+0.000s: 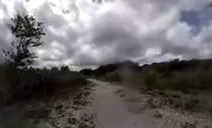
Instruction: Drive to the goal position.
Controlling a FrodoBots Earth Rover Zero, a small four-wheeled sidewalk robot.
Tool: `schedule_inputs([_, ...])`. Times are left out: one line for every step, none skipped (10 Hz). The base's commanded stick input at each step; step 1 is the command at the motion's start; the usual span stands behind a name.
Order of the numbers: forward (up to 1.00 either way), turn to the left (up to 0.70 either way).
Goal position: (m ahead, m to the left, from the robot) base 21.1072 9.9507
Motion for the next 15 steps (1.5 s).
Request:
schedule_inputs([0.69, 0.01])
schedule_inputs([0.69, 0.01])
schedule_inputs([0.69, 0.01])
schedule_inputs([0.69, 0.01])
schedule_inputs([0.69, 0.01])
schedule_inputs([0.69, 0.01])
schedule_inputs([0.69, 0.01])
schedule_inputs([0.69, 0.01])
schedule_inputs([0.69, 0.01])
schedule_inputs([0.69, 0.01])
schedule_inputs([0.69, 0.01])
schedule_inputs([0.69, 0.01])
schedule_inputs([0.69, 0.01])
schedule_inputs([0.69, 0.01])
schedule_inputs([0.69, 0.01])
